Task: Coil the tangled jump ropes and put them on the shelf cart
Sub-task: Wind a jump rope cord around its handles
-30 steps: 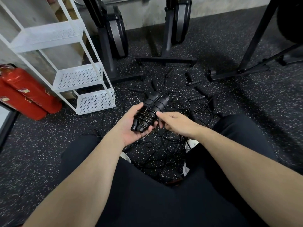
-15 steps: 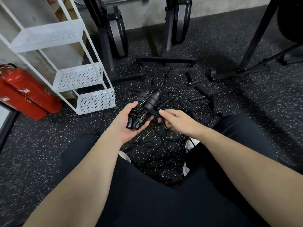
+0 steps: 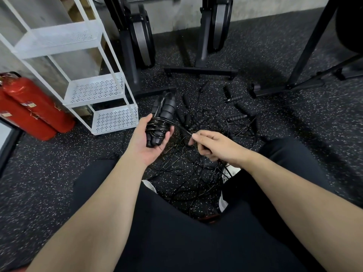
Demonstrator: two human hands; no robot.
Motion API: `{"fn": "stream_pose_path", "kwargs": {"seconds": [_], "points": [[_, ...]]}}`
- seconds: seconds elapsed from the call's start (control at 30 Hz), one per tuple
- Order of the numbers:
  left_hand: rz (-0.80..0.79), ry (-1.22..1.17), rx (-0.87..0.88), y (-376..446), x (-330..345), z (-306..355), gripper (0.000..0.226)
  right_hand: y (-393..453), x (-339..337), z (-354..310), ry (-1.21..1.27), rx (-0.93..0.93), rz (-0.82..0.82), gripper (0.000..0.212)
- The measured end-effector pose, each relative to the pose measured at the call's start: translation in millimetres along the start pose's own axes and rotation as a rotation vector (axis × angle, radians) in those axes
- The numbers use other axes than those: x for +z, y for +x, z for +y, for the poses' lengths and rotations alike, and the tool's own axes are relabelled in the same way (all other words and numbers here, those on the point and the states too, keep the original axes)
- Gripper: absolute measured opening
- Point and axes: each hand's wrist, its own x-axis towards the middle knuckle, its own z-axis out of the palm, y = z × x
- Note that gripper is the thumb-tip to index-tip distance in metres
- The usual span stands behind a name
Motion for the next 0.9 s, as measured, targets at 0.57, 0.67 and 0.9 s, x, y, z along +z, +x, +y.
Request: {"fn": "stream_pose_path", "kwargs": {"seconds": [0.57,0.67,0.9], "points": [[-0.174,0.389,-0.201,-18.0,-1.1,4.8,0.051,7.3,-15.4,24.1,-0.26,0.254,0.05,0.037],[-0.222,0.427,-0.261,-20.3,-0.1,3.5,0.048,10.1,-18.3,22.2,-0.224,0.233,0.125,0.039],[-0.382,0.721,-0.362,-21.6,-2.1,-0.4,0.02,15.7,-18.8,22.7,-0.293,0.196,0.143,0.042]]}}
